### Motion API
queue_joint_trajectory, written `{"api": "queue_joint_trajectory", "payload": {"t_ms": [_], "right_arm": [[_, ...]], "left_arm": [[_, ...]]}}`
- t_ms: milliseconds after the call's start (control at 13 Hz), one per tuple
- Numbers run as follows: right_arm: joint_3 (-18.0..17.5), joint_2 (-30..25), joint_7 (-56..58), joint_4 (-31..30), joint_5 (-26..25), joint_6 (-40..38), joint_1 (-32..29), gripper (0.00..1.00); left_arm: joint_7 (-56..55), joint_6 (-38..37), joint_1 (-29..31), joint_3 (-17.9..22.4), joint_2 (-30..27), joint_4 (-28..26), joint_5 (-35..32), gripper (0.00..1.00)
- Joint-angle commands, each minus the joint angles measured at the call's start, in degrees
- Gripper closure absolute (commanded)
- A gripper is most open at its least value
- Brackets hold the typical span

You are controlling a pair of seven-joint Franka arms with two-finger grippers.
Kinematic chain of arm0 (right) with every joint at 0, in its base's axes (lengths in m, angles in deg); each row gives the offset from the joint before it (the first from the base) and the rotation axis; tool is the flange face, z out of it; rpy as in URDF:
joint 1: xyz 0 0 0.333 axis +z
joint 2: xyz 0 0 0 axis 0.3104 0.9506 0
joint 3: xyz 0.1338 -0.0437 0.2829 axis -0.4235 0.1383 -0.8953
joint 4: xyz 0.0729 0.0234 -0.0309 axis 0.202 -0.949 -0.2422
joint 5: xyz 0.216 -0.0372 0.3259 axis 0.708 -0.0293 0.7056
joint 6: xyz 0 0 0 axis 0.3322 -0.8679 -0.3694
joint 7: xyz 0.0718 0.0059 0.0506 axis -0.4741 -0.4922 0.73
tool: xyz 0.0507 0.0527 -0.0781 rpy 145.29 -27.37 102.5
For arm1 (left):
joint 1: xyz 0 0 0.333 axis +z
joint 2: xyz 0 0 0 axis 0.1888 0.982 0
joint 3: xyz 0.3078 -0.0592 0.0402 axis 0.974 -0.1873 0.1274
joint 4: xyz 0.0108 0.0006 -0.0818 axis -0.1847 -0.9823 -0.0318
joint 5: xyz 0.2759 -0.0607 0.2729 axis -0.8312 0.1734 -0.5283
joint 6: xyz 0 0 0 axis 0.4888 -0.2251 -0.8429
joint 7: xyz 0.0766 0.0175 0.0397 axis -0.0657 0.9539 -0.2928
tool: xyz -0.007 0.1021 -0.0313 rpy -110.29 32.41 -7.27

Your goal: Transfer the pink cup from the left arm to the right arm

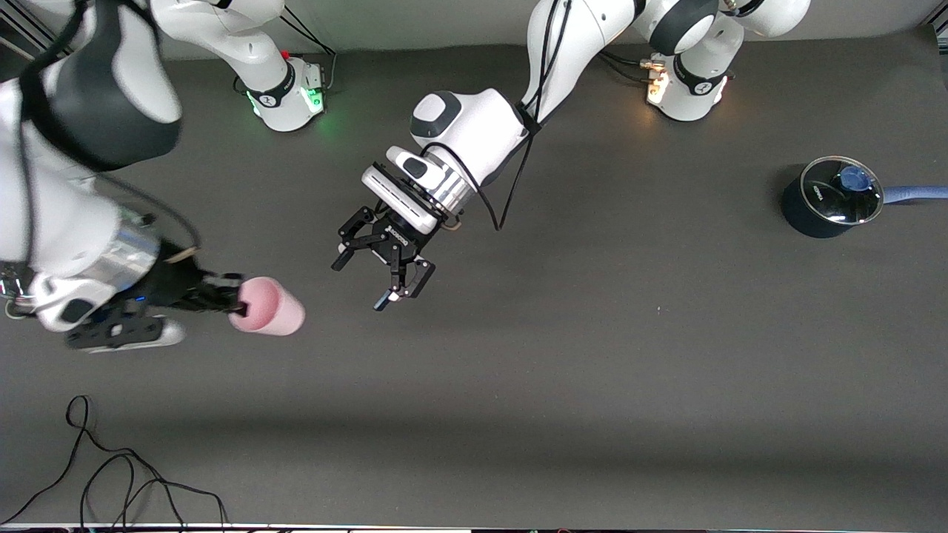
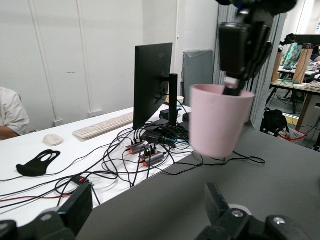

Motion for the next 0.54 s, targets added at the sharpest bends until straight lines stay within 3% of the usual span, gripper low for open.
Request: {"api": "queue_joint_trajectory", "payload": {"t_ms": [0,153,307,460], "right_arm": [[-0.3,0.2,12.1,-0.4,1.4,-1.5,-4.7,1.00],[-0.3,1.6,20.3,-0.8,1.3,-1.7,-9.1,1.00],[0.1,3.0,29.3,-2.1,-1.1,-1.5,-12.5,1.00],[0.6,5.8,30.1,-2.2,-7.8,-0.1,-13.6,1.00]], "left_arm": [[-1.8,-0.1,2.5,0.4,-2.1,-3.4,-1.1,0.00],[-1.7,-3.3,6.1,0.1,-2.1,-3.5,-3.8,0.00],[-1.6,-15.4,11.4,0.2,-3.7,-3.4,-6.8,0.00],[-1.6,-28.1,17.1,0.2,-6.1,-3.4,-11.2,0.00]]}}
